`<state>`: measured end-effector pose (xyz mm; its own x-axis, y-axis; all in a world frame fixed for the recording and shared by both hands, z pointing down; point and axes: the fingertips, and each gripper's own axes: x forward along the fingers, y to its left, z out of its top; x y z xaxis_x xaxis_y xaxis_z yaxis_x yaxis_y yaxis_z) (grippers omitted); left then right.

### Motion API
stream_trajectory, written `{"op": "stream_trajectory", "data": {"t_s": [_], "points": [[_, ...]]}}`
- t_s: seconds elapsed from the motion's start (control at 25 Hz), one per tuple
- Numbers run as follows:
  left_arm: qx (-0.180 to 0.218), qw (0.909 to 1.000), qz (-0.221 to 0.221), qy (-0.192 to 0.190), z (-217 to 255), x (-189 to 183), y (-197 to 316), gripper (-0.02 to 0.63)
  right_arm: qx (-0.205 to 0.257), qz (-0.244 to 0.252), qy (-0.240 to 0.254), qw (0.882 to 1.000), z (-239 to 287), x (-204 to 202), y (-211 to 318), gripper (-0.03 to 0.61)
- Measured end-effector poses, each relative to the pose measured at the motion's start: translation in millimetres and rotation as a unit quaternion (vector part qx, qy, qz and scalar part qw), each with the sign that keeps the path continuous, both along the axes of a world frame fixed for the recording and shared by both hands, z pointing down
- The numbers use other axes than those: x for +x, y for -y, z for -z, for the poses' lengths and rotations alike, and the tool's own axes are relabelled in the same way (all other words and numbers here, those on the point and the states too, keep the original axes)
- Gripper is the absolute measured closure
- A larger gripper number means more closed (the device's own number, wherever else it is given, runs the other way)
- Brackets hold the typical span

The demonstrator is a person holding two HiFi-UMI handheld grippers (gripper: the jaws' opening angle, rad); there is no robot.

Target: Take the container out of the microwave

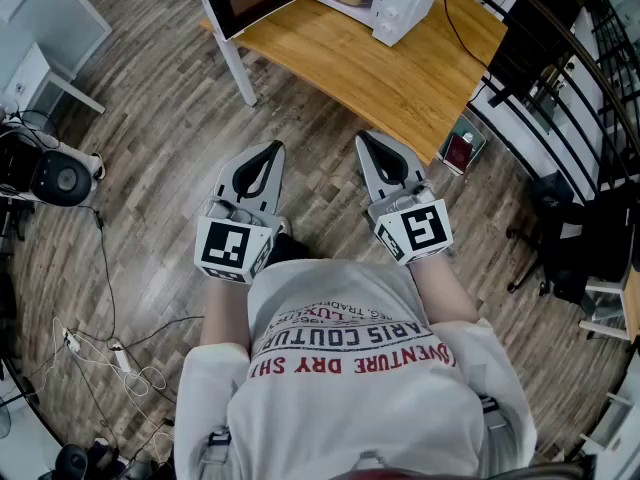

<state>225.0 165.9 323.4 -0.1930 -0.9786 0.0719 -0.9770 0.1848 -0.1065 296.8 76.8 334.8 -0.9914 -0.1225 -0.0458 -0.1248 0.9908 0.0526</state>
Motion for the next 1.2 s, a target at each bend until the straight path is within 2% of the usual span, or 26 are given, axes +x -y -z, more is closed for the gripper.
{"op": "stream_trajectory", "data": {"t_s": [0.32, 0.64, 0.76, 0.84, 1.2], "points": [[0.000, 1.0000, -0.003, -0.001, -0.5, -1.4, 8.1, 0.601, -0.007, 0.003, 0.006, 1.000, -0.6, -3.0, 5.2, 0.552], [-0.004, 0.9999, -0.015, -0.007, -9.0, -21.1, 15.7, 0.601, -0.015, -0.008, 0.019, 1.000, -3.9, -19.4, 11.6, 0.549], [-0.004, 0.9997, -0.019, -0.014, -11.6, -39.2, 19.9, 0.601, -0.006, -0.025, 0.014, 1.000, -4.3, -33.7, 18.8, 0.534], [-0.003, 0.9996, -0.023, -0.017, -11.9, -52.9, 22.7, 0.601, -0.007, -0.026, 0.004, 1.000, -6.9, -47.8, 21.9, 0.402], [0.004, 0.9989, -0.039, -0.024, -10.1, -143.1, 29.6, 0.601, -0.012, -0.040, -0.016, 0.999, -11.4, -134.0, 31.2, 0.392]]}}
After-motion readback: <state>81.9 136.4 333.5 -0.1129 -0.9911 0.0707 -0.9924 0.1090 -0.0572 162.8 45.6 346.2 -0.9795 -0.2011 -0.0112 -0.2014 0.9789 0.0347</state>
